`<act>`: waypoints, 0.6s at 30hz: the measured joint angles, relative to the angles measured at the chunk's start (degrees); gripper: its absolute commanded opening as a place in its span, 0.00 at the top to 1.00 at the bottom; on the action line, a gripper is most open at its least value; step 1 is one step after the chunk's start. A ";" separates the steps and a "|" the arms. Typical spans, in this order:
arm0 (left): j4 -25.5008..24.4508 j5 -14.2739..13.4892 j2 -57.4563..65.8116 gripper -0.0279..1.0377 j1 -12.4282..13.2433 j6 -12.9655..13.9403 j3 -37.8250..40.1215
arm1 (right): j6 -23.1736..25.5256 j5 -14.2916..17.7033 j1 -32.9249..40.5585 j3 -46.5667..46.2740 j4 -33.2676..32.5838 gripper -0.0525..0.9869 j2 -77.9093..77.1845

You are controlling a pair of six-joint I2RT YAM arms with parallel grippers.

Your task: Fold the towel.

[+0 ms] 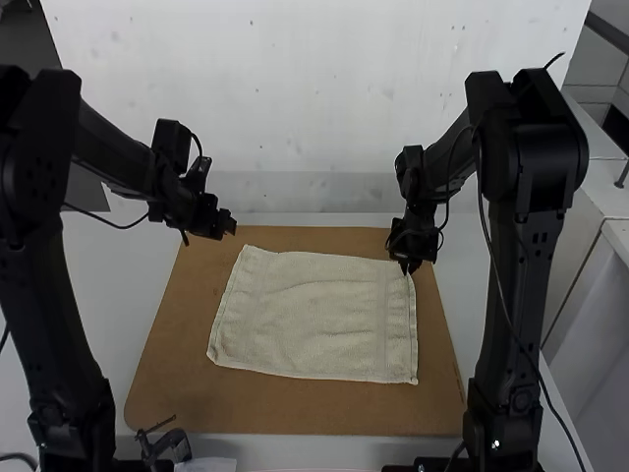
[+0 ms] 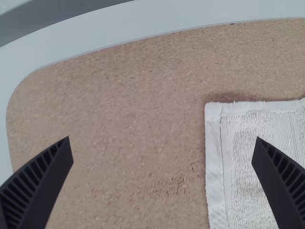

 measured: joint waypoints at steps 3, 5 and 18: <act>-1.90 -0.02 3.85 0.08 -1.18 0.02 4.22 | 0.00 0.02 0.00 0.00 0.00 0.93 0.02; -3.98 -0.04 6.23 0.08 -2.23 0.02 7.06 | 0.00 0.04 0.00 0.02 0.00 0.93 0.02; -20.59 -1.62 19.52 0.15 -6.38 0.79 22.60 | -0.02 0.26 0.00 0.37 -0.17 0.93 0.28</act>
